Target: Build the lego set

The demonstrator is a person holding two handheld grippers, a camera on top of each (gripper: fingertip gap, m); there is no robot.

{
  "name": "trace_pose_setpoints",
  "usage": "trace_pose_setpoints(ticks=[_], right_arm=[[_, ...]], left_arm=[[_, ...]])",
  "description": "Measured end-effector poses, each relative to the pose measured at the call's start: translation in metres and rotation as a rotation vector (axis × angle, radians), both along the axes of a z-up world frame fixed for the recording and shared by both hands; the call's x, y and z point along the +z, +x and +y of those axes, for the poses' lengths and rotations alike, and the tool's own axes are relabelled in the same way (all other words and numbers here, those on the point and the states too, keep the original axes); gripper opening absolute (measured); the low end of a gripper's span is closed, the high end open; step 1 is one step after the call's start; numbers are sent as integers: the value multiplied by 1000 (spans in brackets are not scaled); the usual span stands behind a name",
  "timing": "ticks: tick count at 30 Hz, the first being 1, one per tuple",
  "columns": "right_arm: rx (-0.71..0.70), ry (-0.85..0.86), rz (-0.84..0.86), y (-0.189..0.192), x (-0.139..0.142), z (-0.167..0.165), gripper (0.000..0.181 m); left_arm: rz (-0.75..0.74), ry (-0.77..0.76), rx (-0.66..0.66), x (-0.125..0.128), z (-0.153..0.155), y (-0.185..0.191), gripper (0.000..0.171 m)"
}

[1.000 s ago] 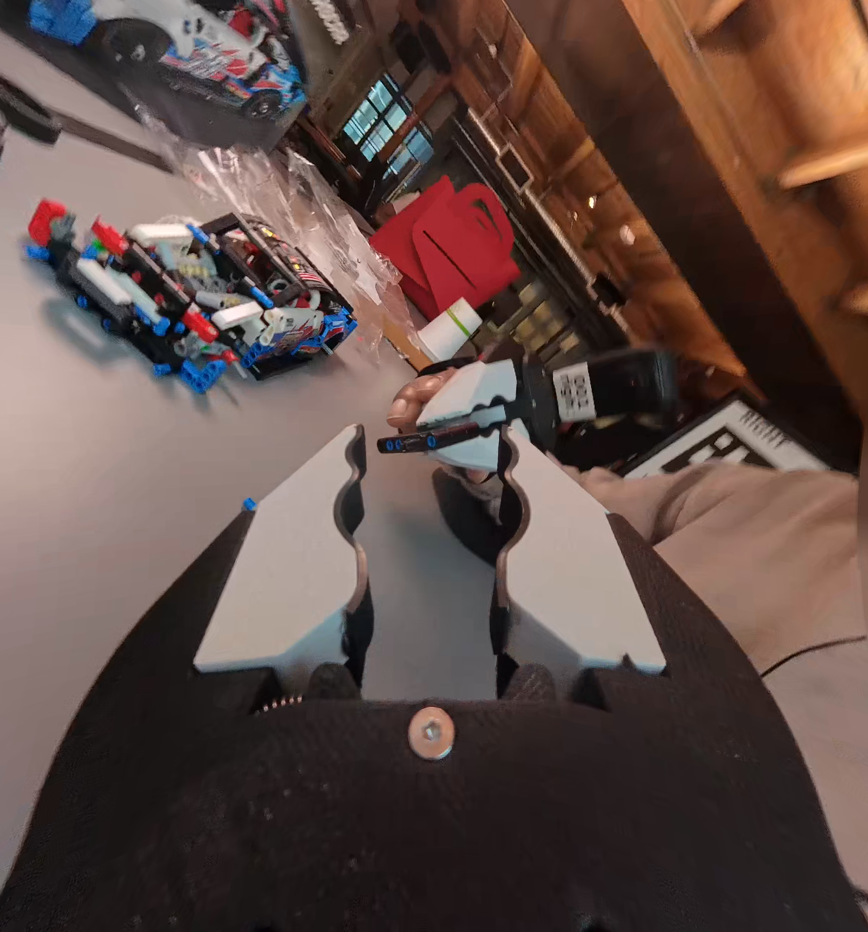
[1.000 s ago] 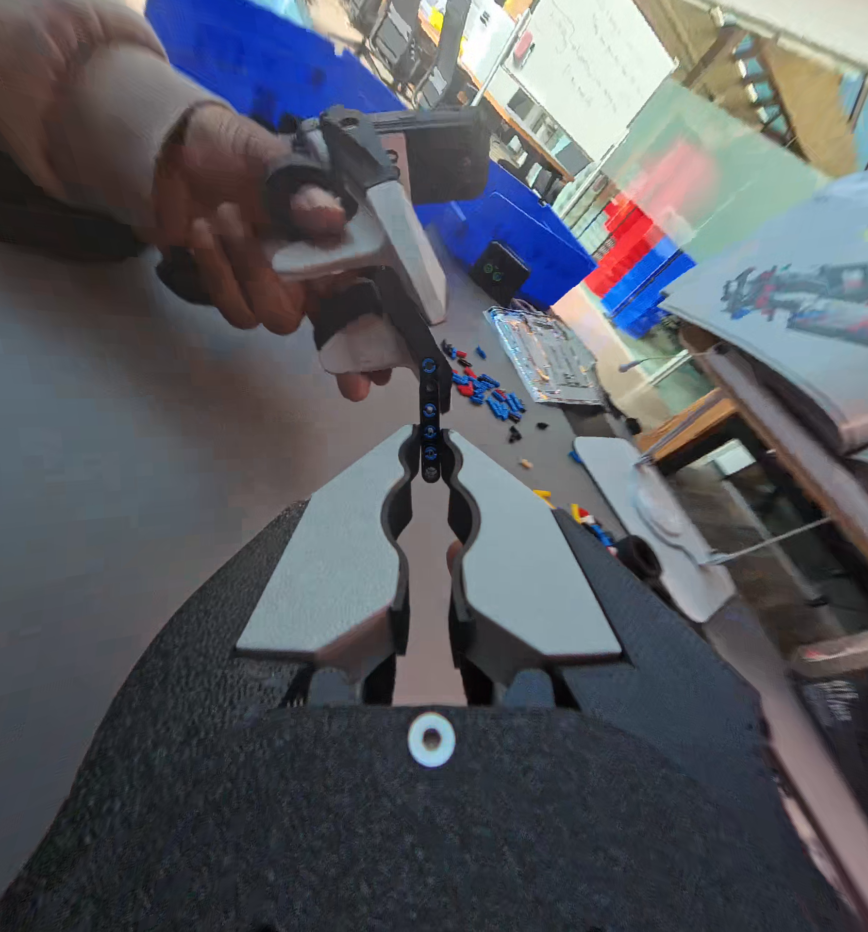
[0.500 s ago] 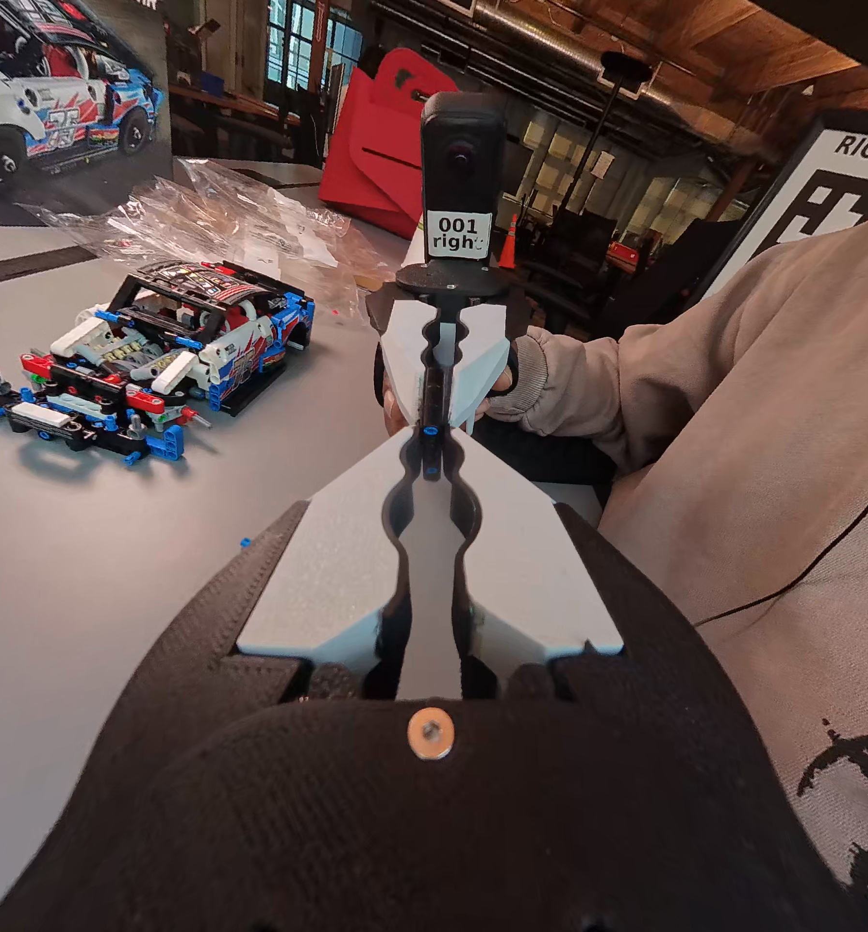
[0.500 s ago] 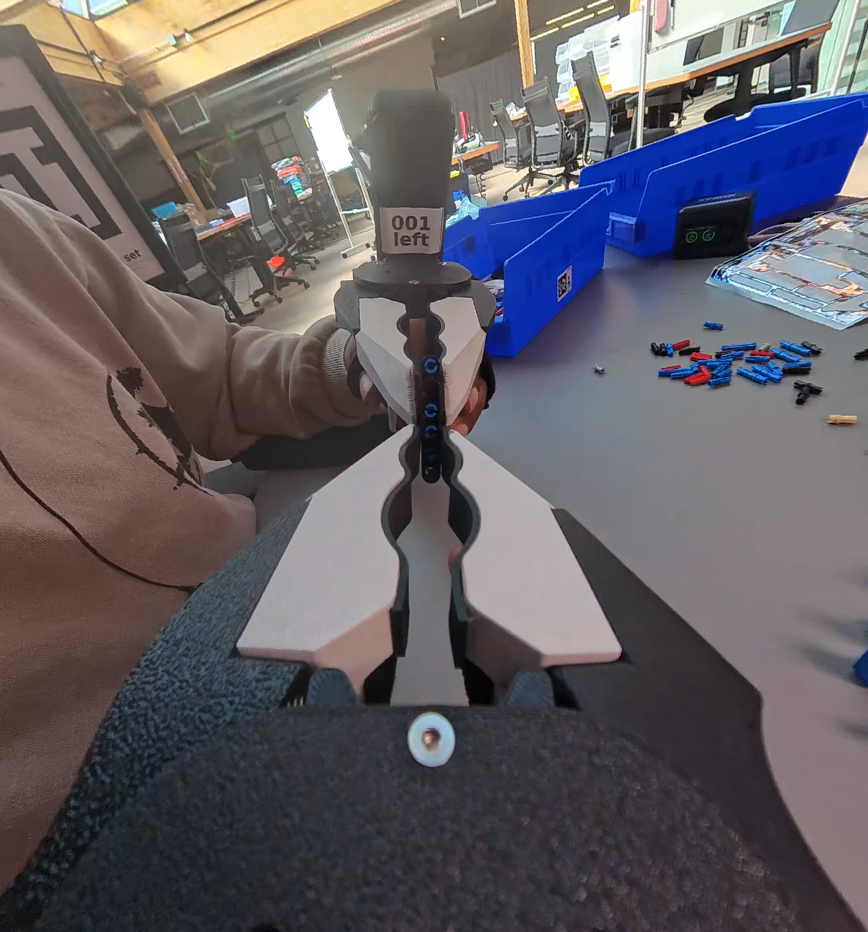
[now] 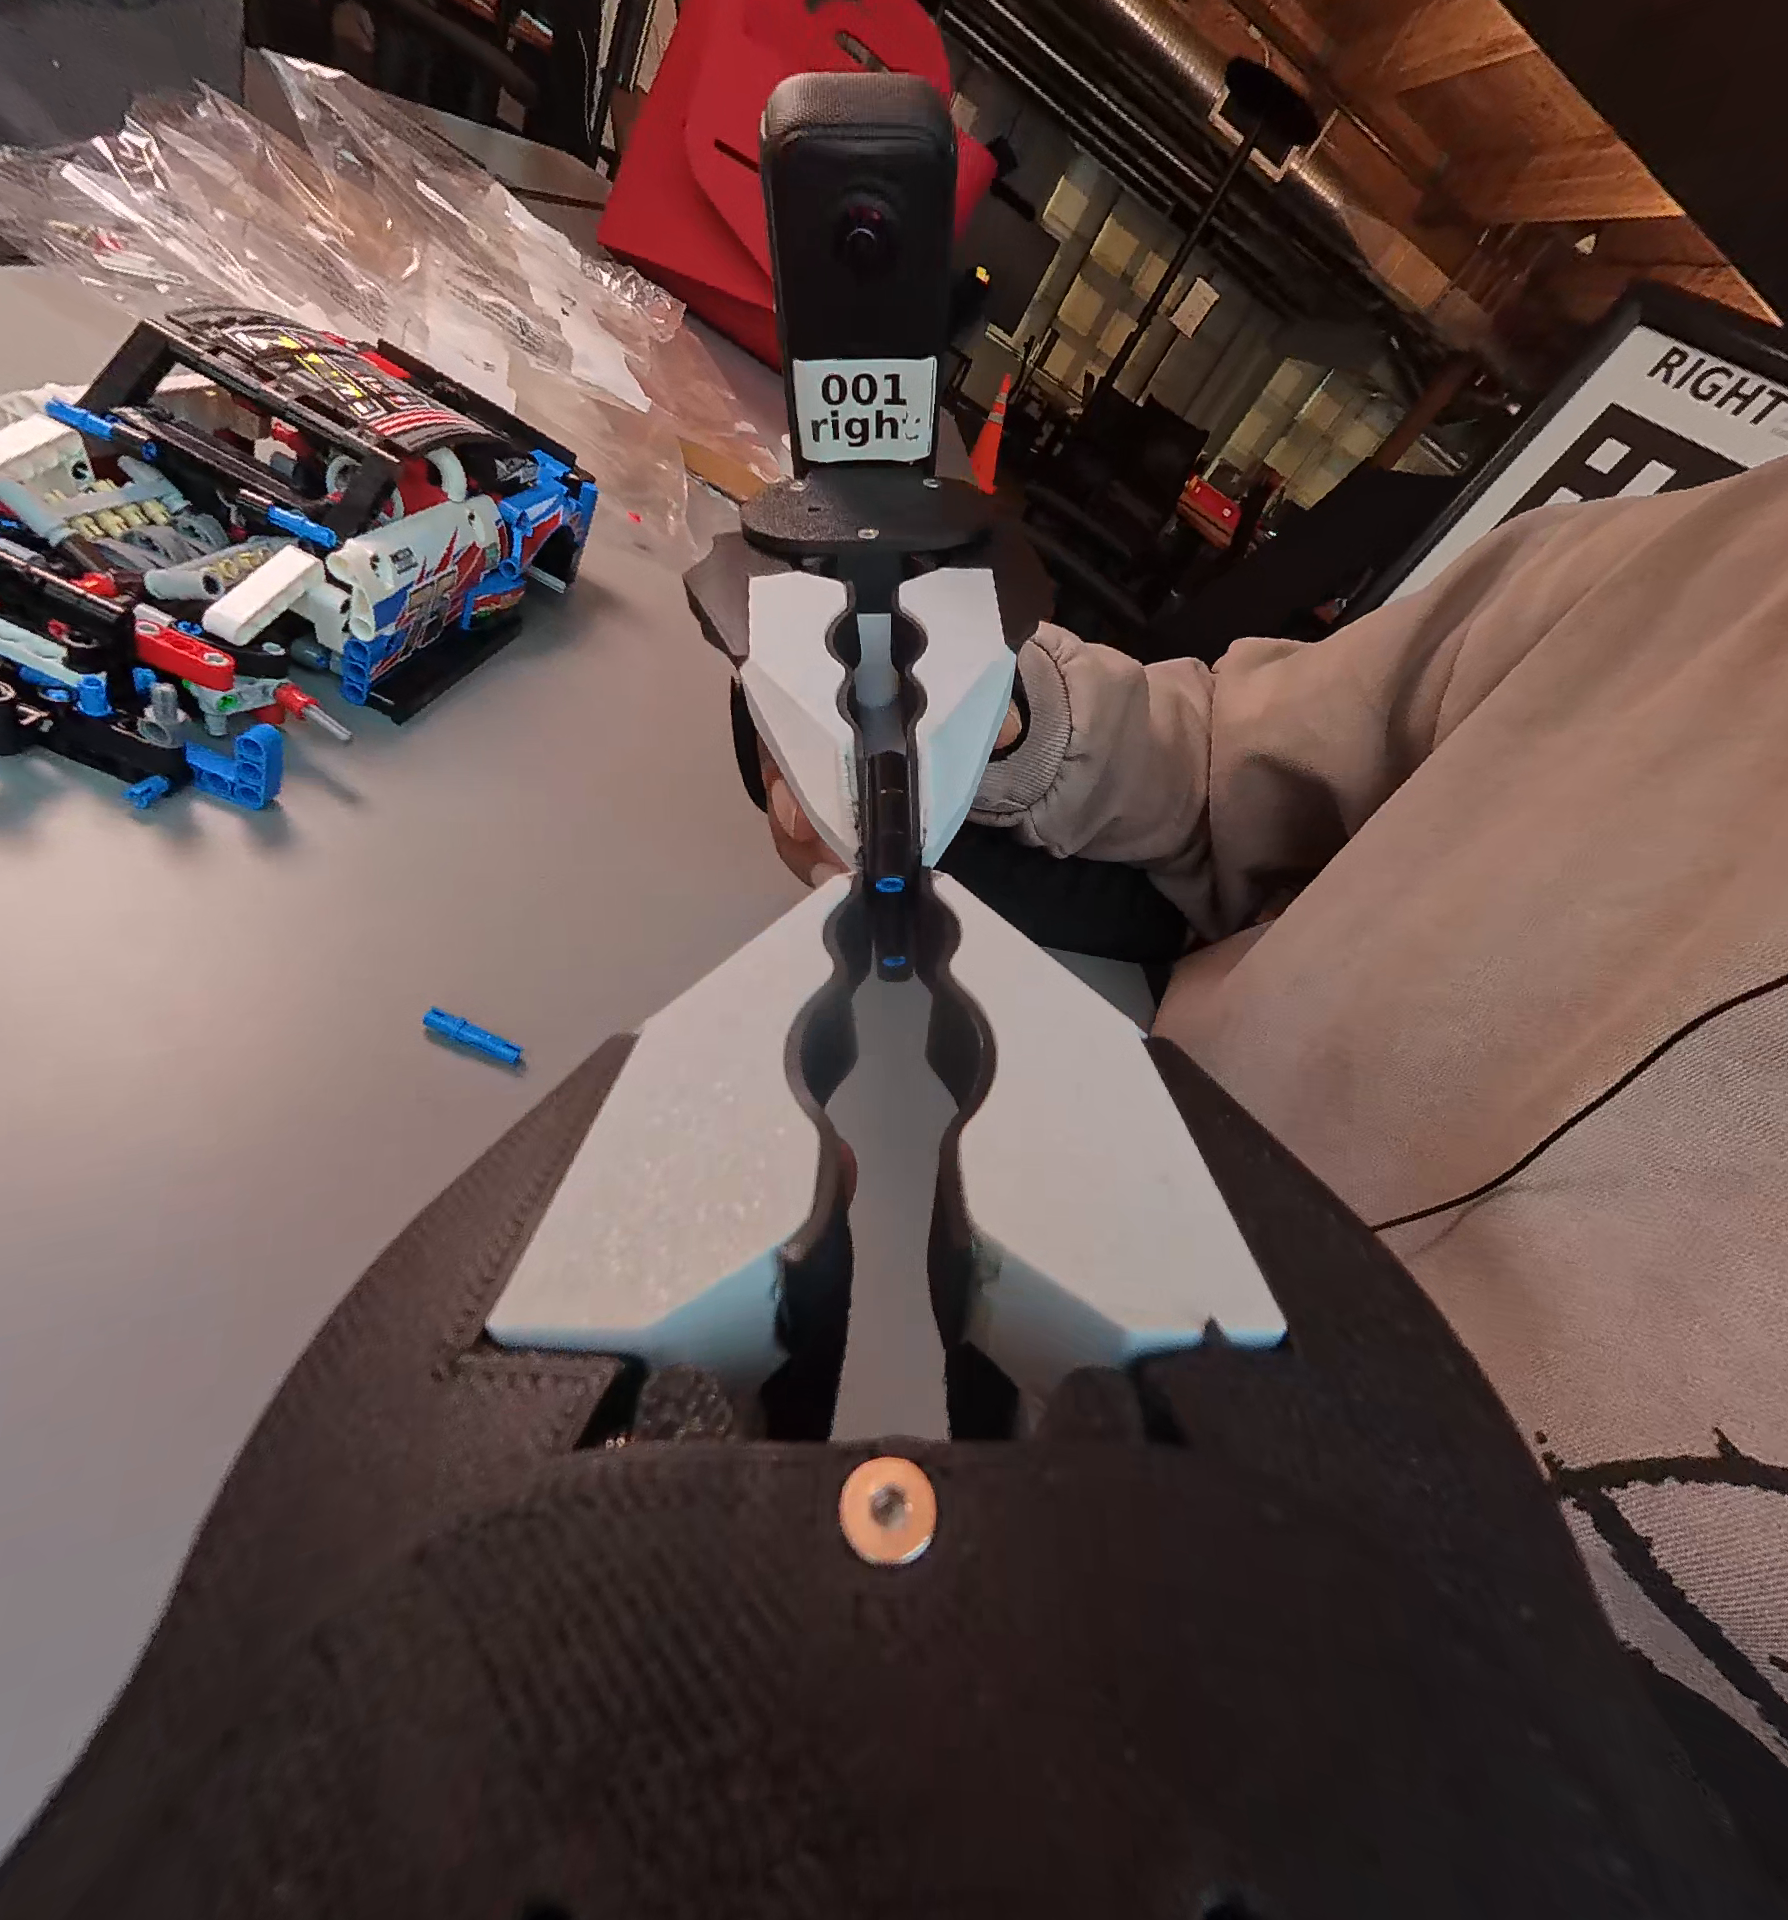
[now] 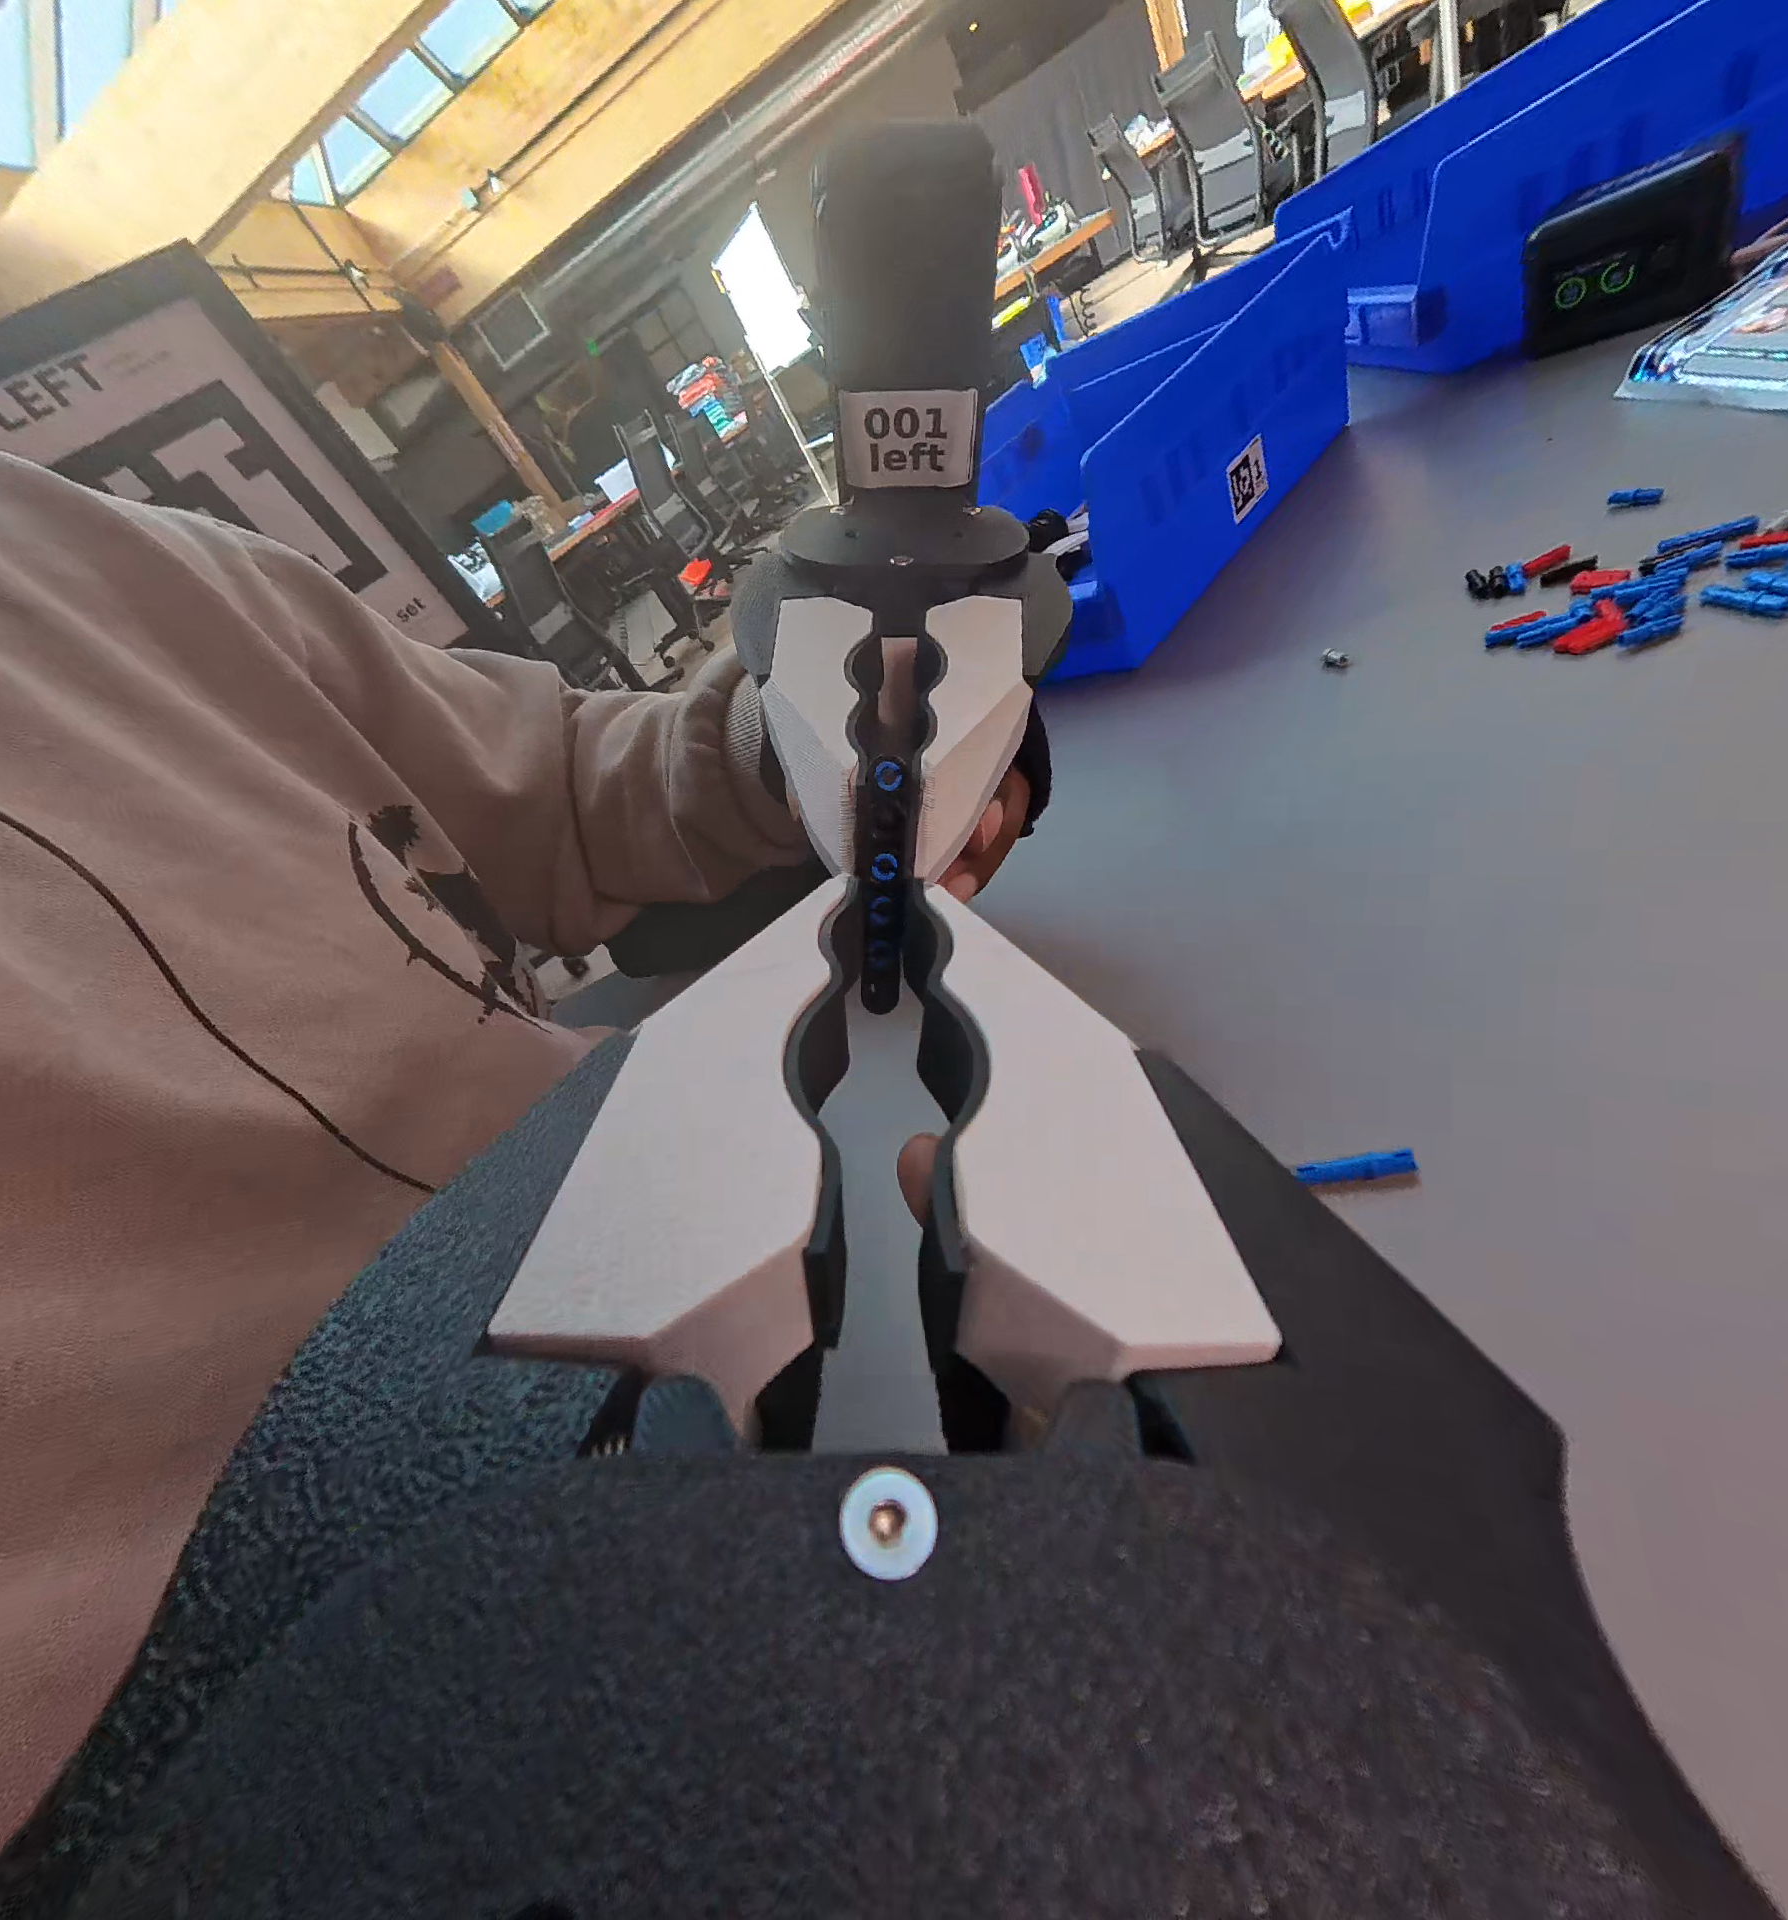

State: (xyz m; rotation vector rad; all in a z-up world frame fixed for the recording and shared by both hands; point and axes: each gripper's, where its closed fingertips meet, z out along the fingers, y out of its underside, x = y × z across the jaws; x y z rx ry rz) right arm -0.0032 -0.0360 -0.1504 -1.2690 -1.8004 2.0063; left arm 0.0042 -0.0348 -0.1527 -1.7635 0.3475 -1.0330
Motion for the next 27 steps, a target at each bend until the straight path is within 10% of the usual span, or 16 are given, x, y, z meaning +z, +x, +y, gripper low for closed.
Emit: trace_pose_setpoints(ticks=[20,23,27], right_arm=[[35,-52,-26,8,9,5,4],[-56,-183,45,15,36,45,3],[-105,149,-10,5,-1,34,5]], left_arm=[[-106,-23,-22,11,4,6,6],[-184,2,101,18,1,-40,5],[-57,114,42,27,7,-21,6]])
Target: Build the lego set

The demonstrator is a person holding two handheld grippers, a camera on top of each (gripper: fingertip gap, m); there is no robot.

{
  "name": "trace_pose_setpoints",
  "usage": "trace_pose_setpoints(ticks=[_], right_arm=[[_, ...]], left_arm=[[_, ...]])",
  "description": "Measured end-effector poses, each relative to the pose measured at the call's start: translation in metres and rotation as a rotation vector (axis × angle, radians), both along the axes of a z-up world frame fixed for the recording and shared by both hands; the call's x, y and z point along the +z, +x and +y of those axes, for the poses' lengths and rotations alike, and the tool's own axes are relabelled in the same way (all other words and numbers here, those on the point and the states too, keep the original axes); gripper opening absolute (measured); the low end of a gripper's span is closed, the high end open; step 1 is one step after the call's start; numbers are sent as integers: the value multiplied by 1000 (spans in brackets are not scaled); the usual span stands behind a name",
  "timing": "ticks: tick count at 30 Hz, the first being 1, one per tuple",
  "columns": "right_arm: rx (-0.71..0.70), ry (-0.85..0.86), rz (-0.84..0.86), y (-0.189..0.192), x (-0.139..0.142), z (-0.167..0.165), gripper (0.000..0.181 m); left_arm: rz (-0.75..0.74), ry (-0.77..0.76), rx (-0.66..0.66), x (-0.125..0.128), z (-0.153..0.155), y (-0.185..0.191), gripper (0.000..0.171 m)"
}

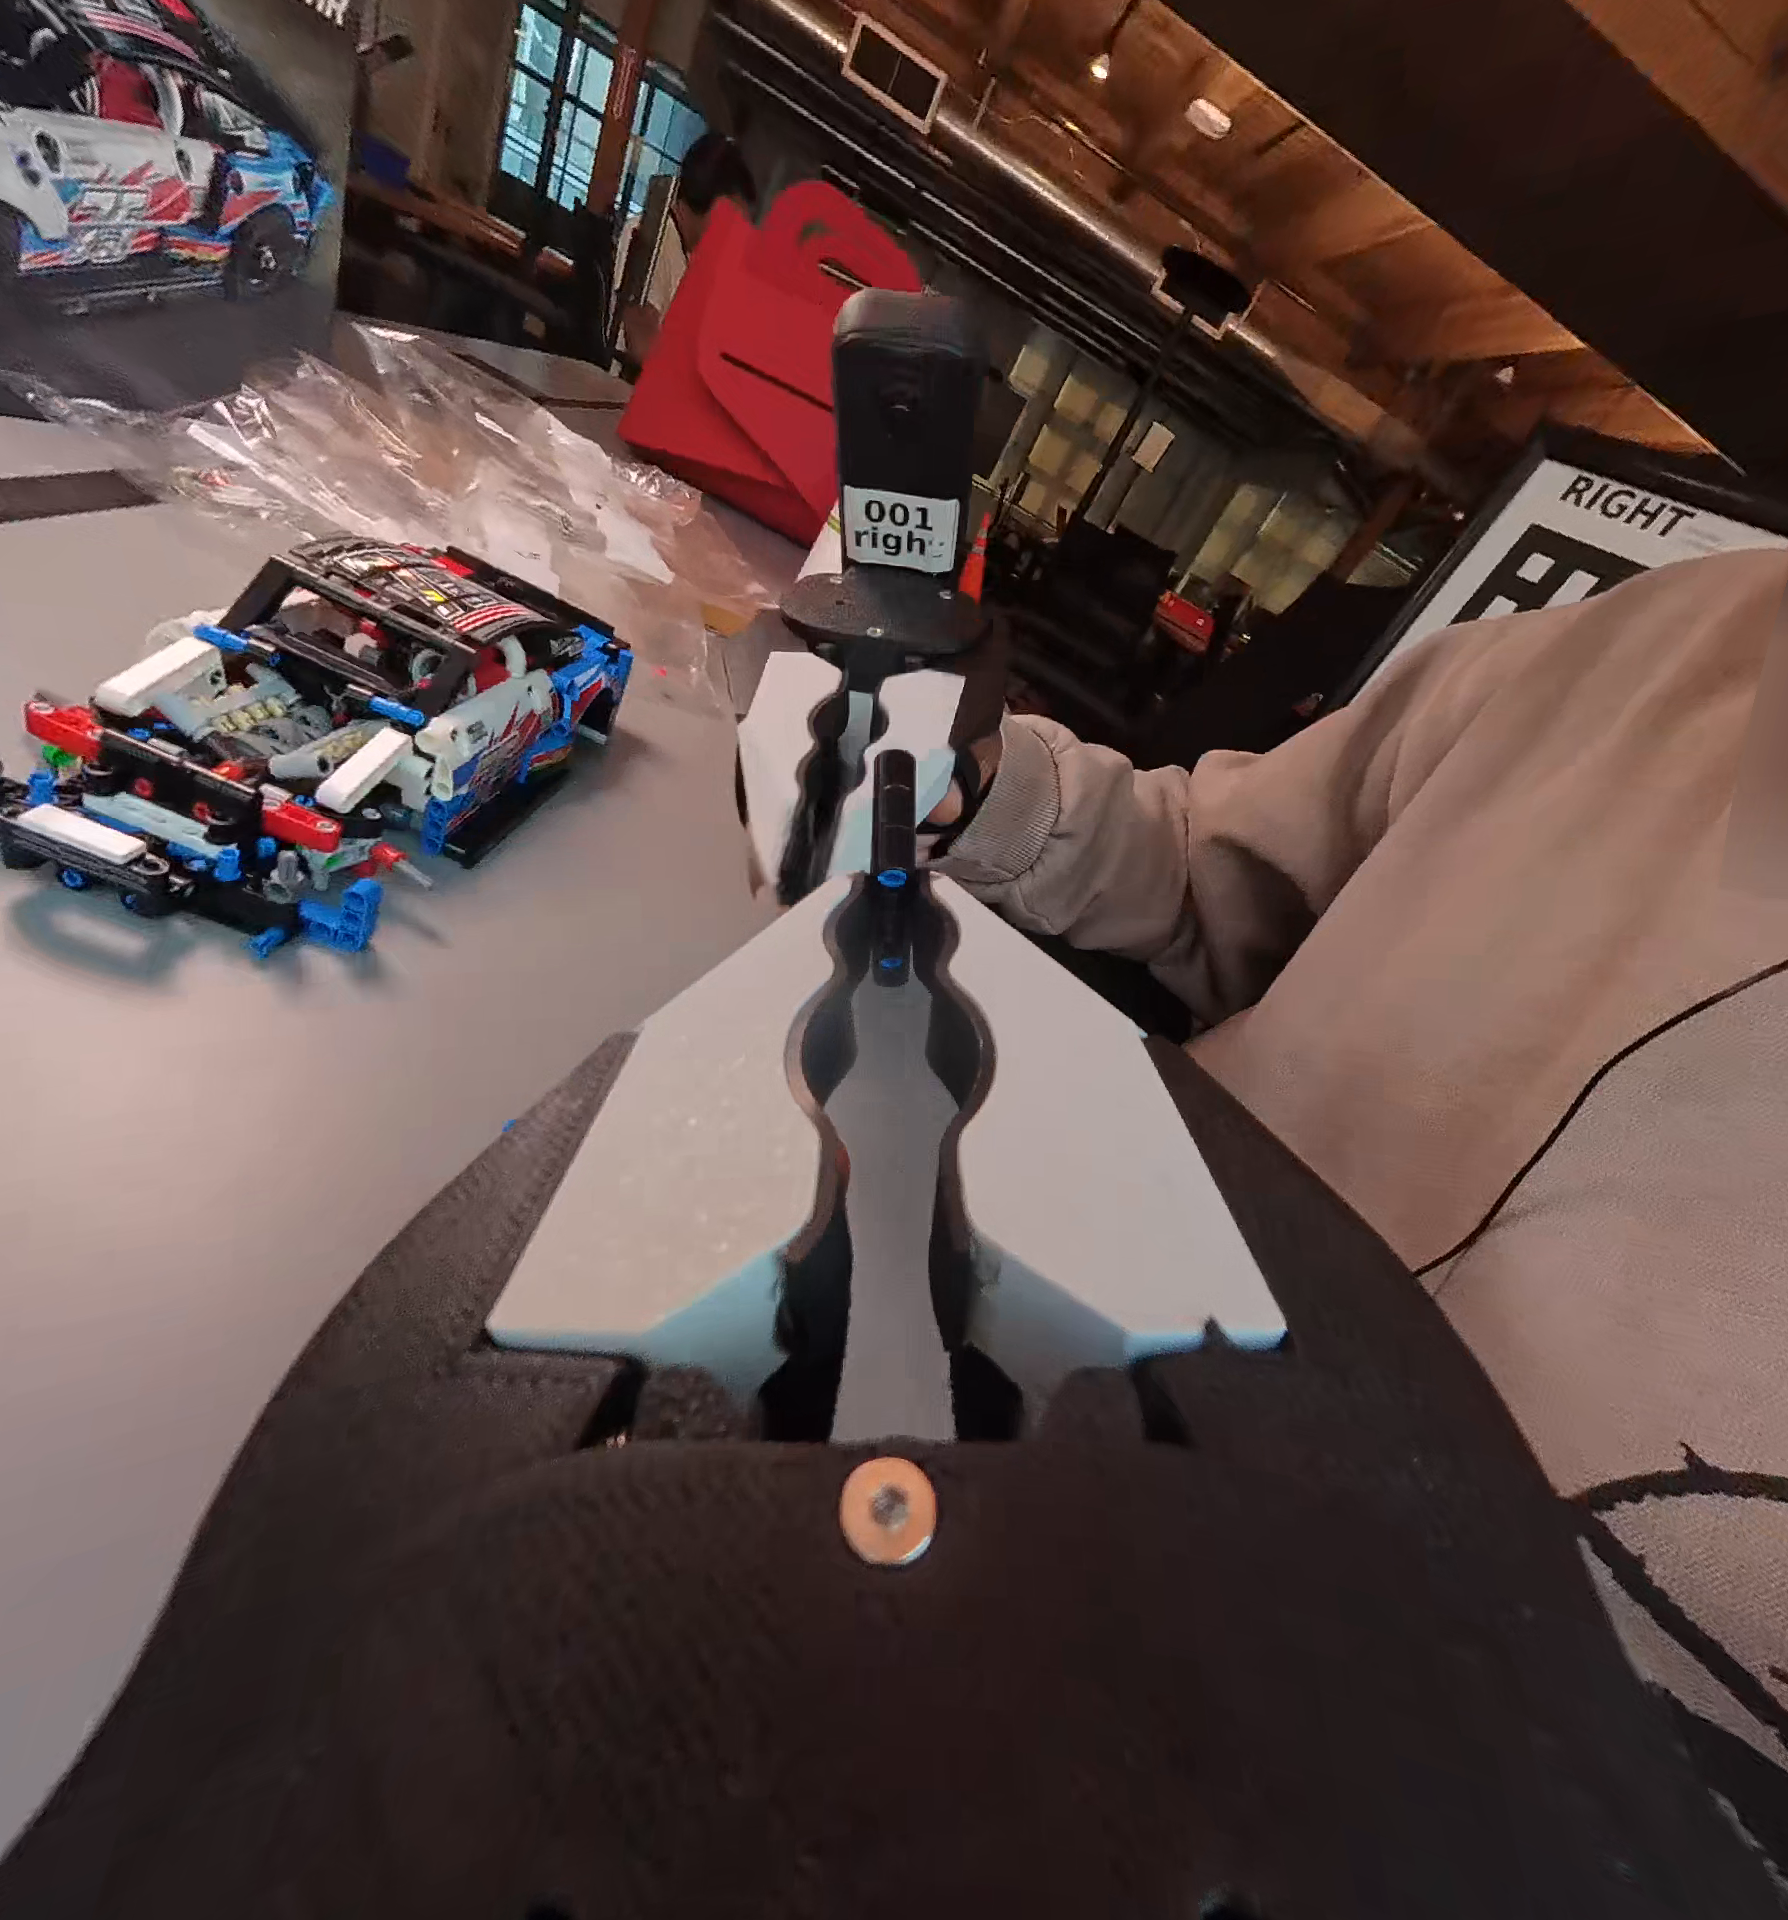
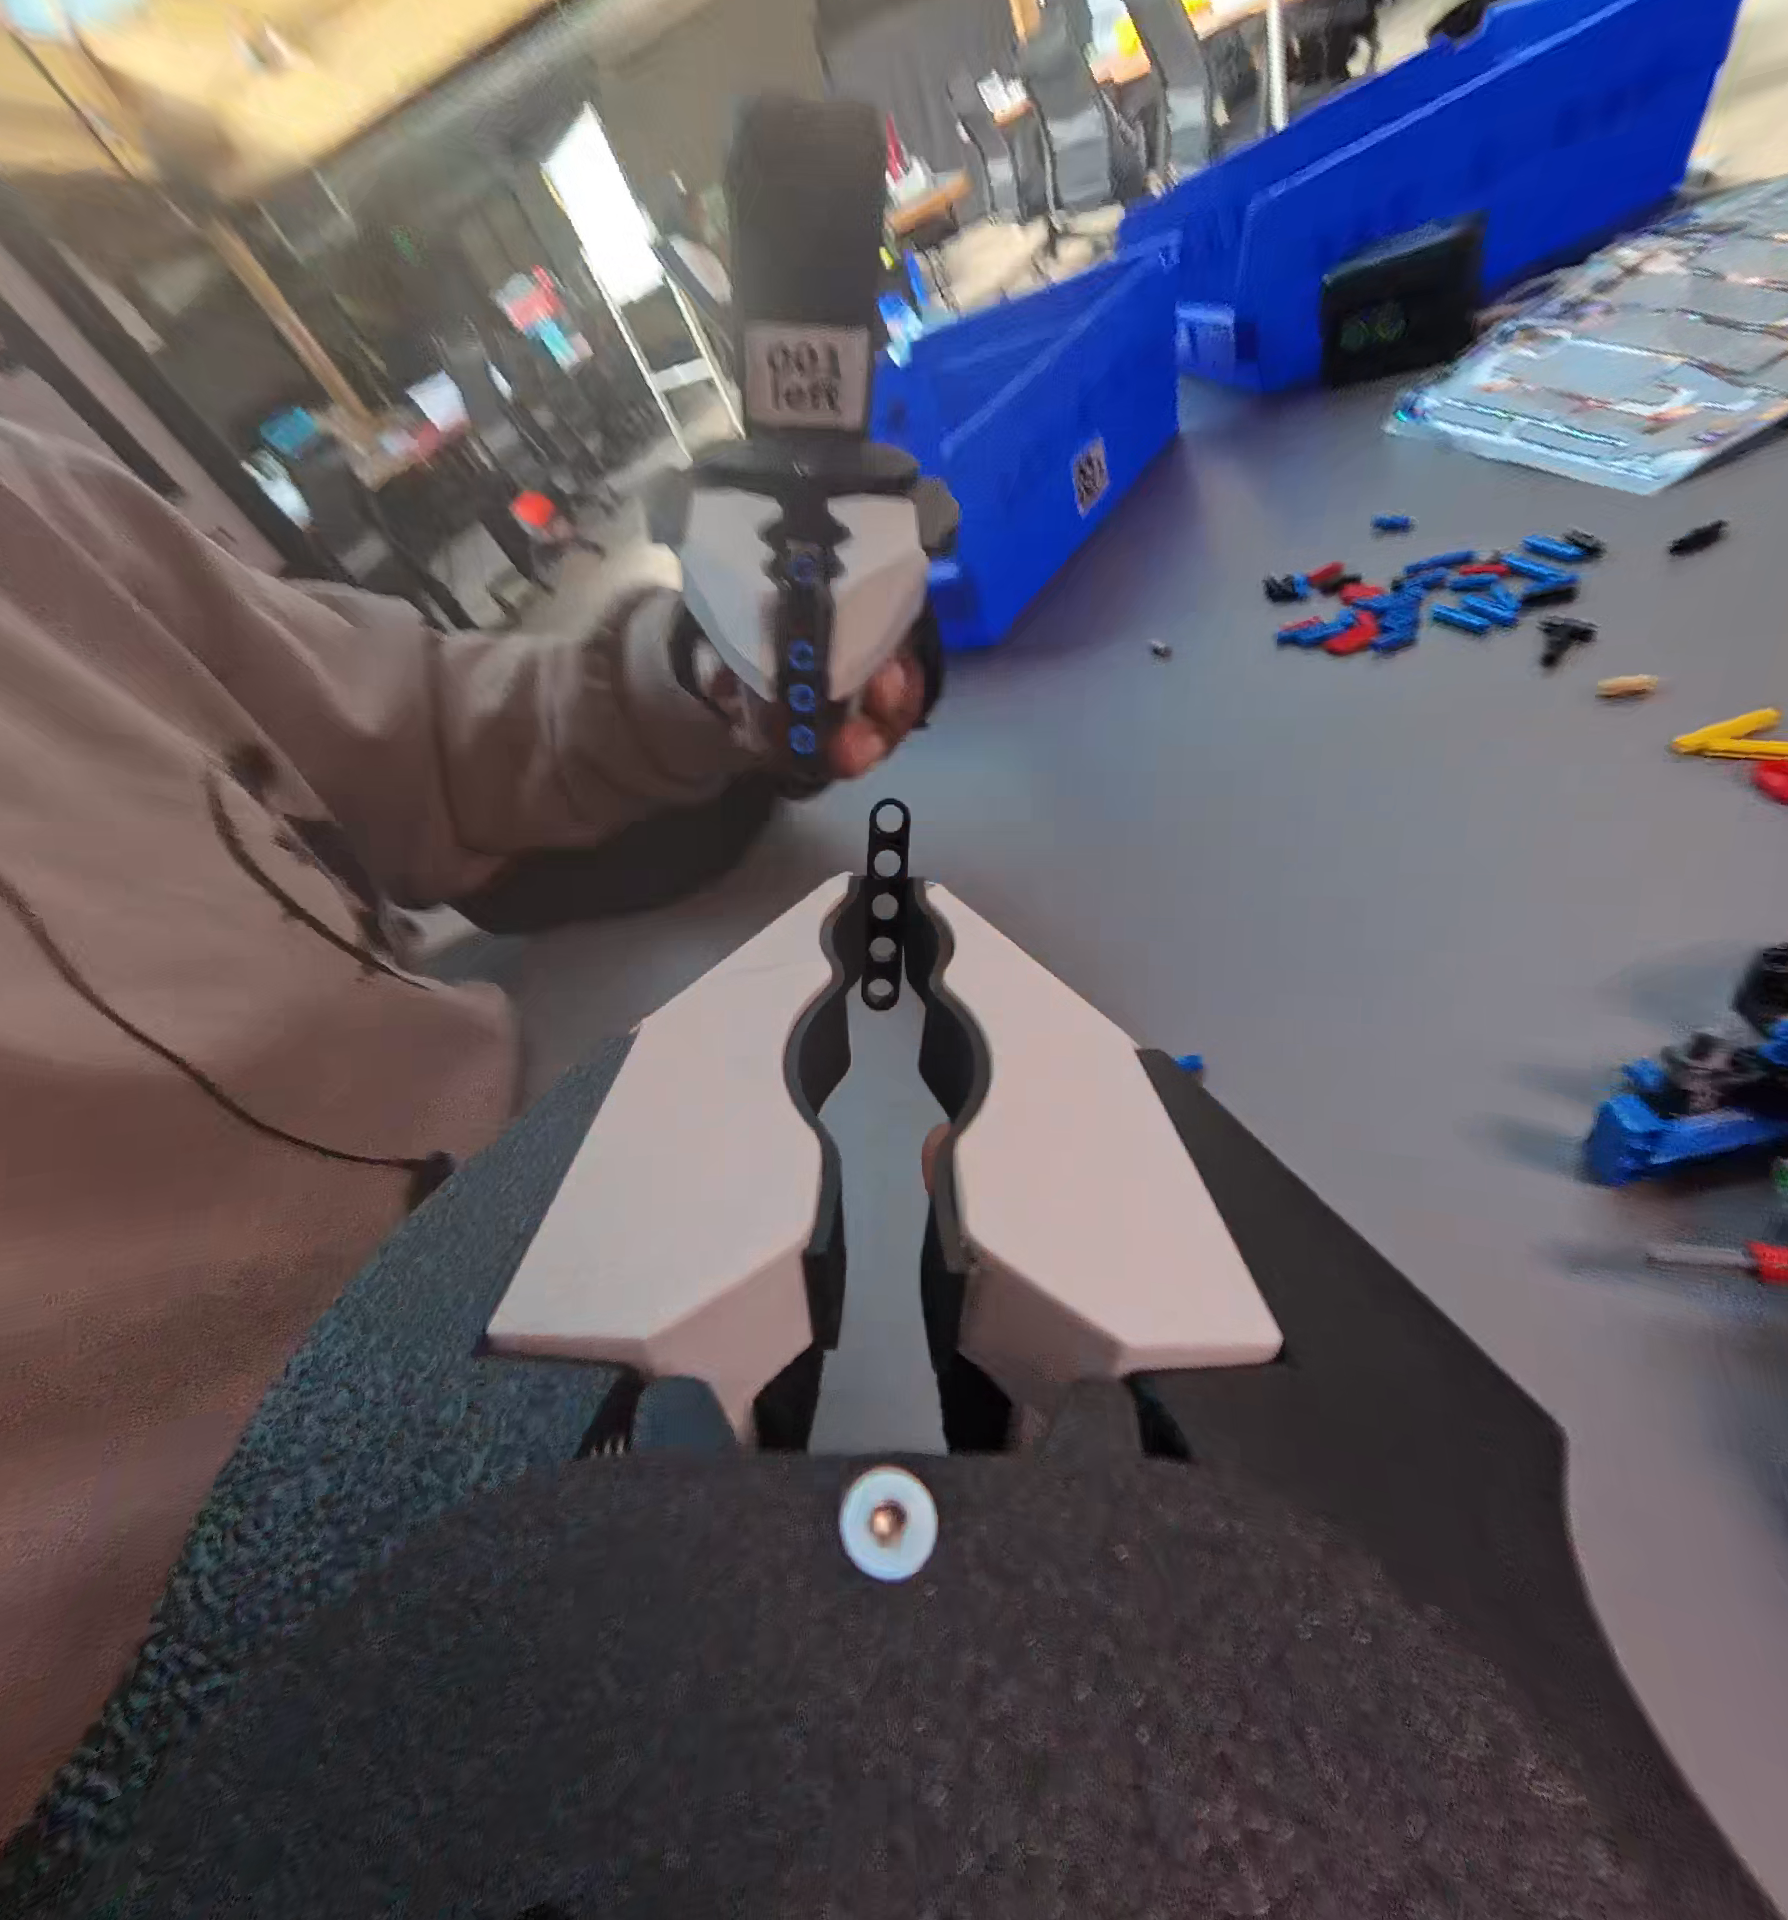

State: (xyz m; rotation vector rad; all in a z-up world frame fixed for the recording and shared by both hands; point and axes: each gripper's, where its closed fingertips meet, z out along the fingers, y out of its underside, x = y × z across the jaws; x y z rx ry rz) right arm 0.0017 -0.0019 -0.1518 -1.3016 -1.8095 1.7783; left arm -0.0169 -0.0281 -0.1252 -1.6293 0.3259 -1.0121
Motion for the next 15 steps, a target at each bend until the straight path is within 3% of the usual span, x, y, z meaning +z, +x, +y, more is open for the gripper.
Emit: trace_pose_setpoints(ticks=[1,3,7,12,15], right_arm=[[-27,143,-12,-5,-12,5,5],[-32,235,-9,-5,-12,12,5],[-58,746,-67,0,-57,32,5],[-39,991,-136,6,-88,43,5],[-20,1044,-144,8,-95,45,5]], left_arm=[[-4,19,-2,3,1,-1,6],[-52,83,11,10,-3,-10,5],[-53,134,25,9,-8,-12,5],[-62,134,39,7,-4,-13,5],[-65,142,53,7,-4,-14,5]])
